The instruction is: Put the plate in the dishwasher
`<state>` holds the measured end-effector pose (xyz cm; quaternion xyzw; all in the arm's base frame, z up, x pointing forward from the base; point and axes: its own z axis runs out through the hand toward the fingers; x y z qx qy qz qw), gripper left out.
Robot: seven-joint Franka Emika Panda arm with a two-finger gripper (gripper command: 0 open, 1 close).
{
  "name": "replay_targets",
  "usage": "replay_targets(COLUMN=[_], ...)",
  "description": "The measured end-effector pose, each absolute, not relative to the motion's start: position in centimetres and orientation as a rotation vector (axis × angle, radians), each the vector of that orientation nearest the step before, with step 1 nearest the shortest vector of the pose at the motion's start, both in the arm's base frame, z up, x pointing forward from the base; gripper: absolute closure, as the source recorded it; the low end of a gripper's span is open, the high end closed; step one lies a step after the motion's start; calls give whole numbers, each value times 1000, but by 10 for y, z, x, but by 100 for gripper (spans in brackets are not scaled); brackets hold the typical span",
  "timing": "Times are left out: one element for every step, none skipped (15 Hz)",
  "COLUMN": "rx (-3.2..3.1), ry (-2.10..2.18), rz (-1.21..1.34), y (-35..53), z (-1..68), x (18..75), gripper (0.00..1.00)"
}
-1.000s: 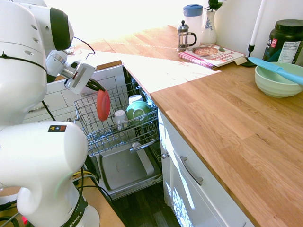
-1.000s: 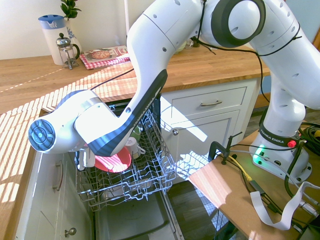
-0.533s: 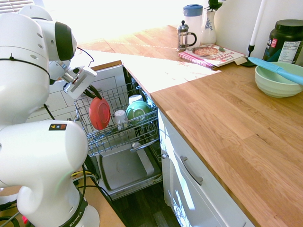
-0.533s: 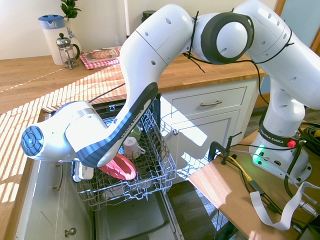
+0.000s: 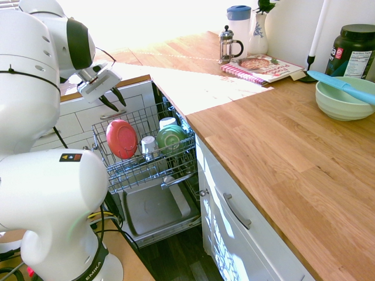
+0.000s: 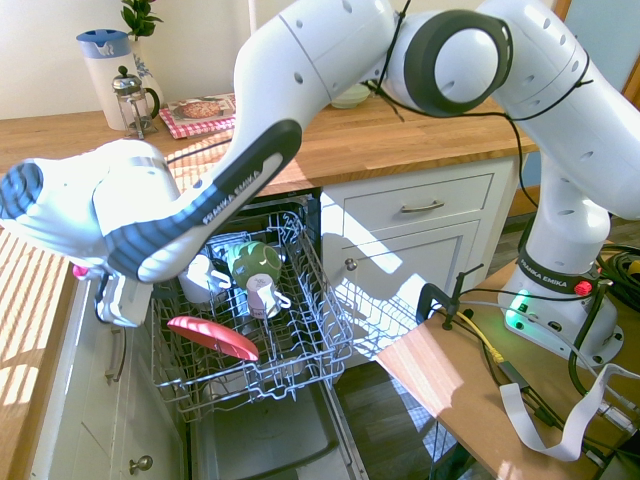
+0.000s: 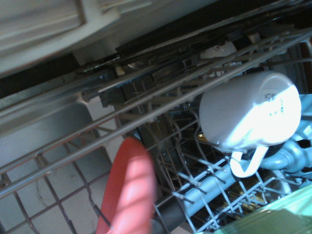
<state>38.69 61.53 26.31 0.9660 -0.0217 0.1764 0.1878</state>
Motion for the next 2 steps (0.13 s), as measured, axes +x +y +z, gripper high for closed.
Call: replay_targets(rx=[2748, 2776], ry=[-101, -148], rz=[478, 458], y=[597, 574], z=[283, 303], x=[406, 429], gripper=[0, 0])
